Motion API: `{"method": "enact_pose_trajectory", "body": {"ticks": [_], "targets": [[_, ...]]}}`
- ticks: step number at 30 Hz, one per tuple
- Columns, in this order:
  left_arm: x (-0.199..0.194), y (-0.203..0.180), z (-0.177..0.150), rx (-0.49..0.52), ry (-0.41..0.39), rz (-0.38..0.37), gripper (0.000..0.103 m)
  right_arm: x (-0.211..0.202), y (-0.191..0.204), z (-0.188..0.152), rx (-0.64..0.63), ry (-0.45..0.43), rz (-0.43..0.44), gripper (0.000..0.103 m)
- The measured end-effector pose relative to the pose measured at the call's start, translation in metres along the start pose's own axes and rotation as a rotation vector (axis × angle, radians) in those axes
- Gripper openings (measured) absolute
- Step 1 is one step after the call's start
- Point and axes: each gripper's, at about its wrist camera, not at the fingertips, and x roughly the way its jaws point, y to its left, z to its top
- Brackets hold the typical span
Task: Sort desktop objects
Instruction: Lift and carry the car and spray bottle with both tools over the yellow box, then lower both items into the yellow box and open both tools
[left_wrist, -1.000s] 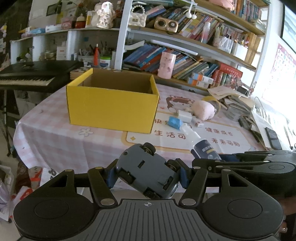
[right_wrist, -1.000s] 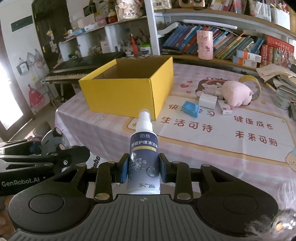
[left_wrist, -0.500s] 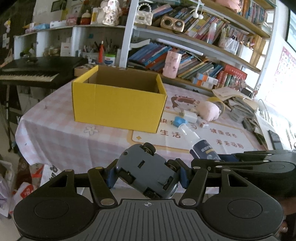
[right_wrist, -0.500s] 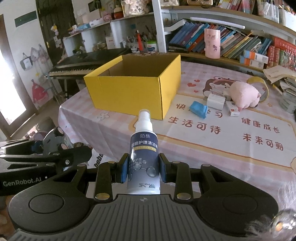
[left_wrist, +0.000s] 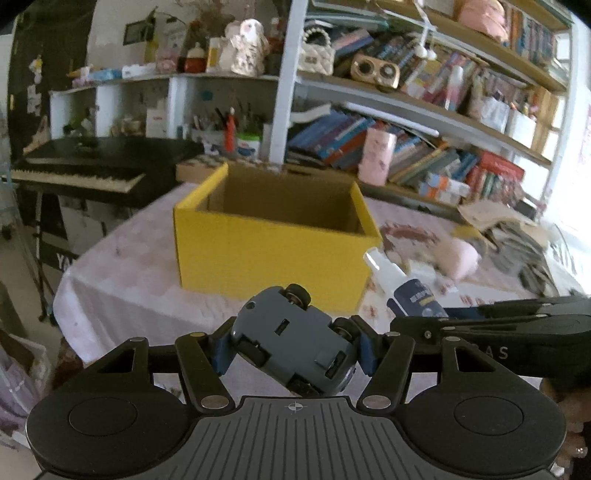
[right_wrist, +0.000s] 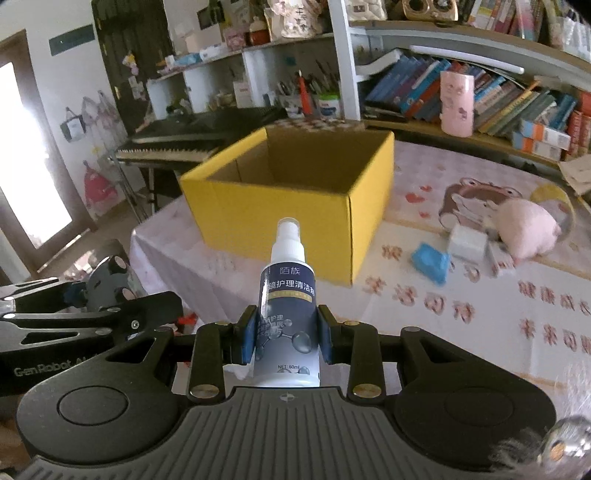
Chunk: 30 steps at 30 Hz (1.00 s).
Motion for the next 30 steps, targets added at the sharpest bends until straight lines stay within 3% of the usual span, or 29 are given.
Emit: {"method": "enact_pose_trajectory", "body": {"ticks": [10, 17, 22, 30], "targets": [[0.055, 0.011, 0.065, 0.013, -0.081, 0.034, 0.062, 0.039, -0.024, 0.083, 0.017, -0.063, 0.076, 0.03], [0.103, 0.014, 0.106, 0.025, -0.117, 0.065, 0.062, 0.082, -0.05, 0.134, -0.041, -0.087, 0.024, 0.03], [0.146, 0.011, 0.125, 0.087, -0.086, 0.07, 0.062, 0.128, -0.066, 0.156, -0.111, -0.043, 0.001, 0.03], [0.219, 0.017, 0.139, 0.198, 0.07, 0.07, 0.062, 0.205, -0.073, 0.172, -0.315, 0.117, 0.0, 0.03]]}}
